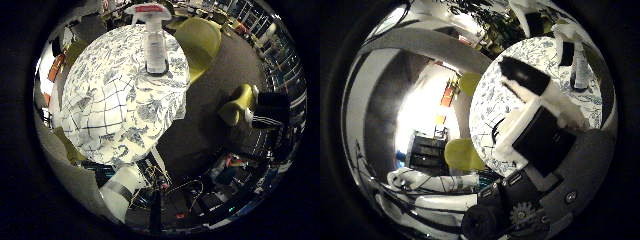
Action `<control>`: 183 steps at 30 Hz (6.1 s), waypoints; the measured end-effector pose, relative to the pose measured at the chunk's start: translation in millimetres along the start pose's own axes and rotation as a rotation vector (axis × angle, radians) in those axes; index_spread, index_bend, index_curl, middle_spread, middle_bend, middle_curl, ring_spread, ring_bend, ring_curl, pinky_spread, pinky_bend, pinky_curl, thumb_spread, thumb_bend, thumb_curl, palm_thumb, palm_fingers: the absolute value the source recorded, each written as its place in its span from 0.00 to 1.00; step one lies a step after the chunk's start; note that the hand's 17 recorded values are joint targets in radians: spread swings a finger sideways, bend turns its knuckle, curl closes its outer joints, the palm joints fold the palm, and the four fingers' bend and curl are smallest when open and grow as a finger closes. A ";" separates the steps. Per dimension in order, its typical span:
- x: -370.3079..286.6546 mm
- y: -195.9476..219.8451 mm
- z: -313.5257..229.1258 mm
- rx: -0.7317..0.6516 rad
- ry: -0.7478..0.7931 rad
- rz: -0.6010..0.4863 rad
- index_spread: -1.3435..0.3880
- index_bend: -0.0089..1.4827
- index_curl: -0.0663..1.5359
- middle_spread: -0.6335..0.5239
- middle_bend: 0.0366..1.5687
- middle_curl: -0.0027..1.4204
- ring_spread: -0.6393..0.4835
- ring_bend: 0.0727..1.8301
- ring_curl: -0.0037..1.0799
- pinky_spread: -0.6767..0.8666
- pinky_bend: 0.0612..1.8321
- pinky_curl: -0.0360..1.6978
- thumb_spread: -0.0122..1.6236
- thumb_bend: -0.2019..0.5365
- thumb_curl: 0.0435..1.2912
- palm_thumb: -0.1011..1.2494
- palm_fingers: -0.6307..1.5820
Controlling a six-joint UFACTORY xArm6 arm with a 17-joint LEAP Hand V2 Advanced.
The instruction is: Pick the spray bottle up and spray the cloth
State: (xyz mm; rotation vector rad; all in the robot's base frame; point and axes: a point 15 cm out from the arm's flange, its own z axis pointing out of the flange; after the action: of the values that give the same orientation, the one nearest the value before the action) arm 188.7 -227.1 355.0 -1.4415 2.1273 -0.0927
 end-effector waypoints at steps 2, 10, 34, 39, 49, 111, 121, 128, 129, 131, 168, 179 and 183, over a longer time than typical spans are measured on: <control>11.5 -0.1 -5.5 0.006 -0.021 0.019 0.52 0.14 0.39 0.34 0.49 0.35 0.39 0.51 0.41 0.27 0.41 0.31 0.72 0.24 0.25 0.58 0.56; 58.3 3.5 -24.0 0.063 -0.122 0.075 0.55 0.15 0.38 0.39 0.47 0.34 0.41 0.50 0.40 0.37 0.38 0.29 0.71 0.24 0.24 0.54 0.51; 198.9 -10.1 -10.5 0.156 -0.307 0.137 0.62 0.13 0.30 0.51 0.40 0.31 0.55 0.40 0.34 0.60 0.37 0.24 0.64 0.24 0.20 0.42 0.38; 201.0 -23.9 21.8 0.168 -0.392 0.105 0.64 0.11 0.27 0.55 0.35 0.28 0.63 0.35 0.31 0.65 0.37 0.22 0.61 0.23 0.20 0.42 0.32; 192.6 -53.0 63.8 0.073 -0.500 0.018 0.65 0.11 0.22 0.67 0.21 0.23 0.74 0.24 0.24 0.67 0.31 0.19 0.55 0.23 0.21 0.40 0.29; 46.0 -127.6 193.5 -0.162 -0.755 -0.112 0.63 0.49 0.36 0.46 0.61 0.38 0.42 0.61 0.44 0.23 0.58 0.28 0.56 0.26 0.24 0.58 0.92; 6.4 -117.5 173.5 -0.258 -0.903 -0.068 0.67 0.76 0.45 0.47 0.81 0.42 0.43 0.76 0.53 0.31 0.70 0.41 0.52 0.25 0.36 0.83 0.84; 14.3 -115.5 164.1 -0.247 -0.906 -0.045 0.67 0.78 0.45 0.48 0.83 0.41 0.43 0.77 0.53 0.33 0.67 0.47 0.53 0.25 0.40 0.84 0.83; 15.6 -114.6 162.4 -0.245 -0.908 -0.042 0.67 0.79 0.45 0.48 0.83 0.41 0.43 0.77 0.53 0.33 0.67 0.48 0.53 0.24 0.40 0.84 0.83; 18.1 -113.6 161.1 -0.241 -0.910 -0.037 0.67 0.79 0.45 0.48 0.84 0.41 0.43 0.77 0.53 0.33 0.66 0.50 0.53 0.24 0.40 0.84 0.83; 81.6 -109.3 135.0 -0.121 -0.894 0.042 0.67 0.78 0.43 0.48 0.84 0.39 0.43 0.77 0.52 0.30 0.56 0.67 0.53 0.24 0.43 0.81 0.84; 85.4 -99.9 96.2 -0.122 -0.932 0.013 0.63 0.49 0.43 0.47 0.83 0.39 0.40 0.73 0.52 0.26 0.58 0.62 0.51 0.23 0.42 0.74 0.74; 91.3 -90.4 87.6 -0.129 -0.931 0.019 0.61 0.32 0.43 0.45 0.76 0.39 0.40 0.73 0.53 0.22 0.59 0.58 0.51 0.23 0.42 0.72 0.68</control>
State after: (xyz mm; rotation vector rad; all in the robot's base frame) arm 282.5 -323.0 276.4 -1.1840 1.3794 0.6150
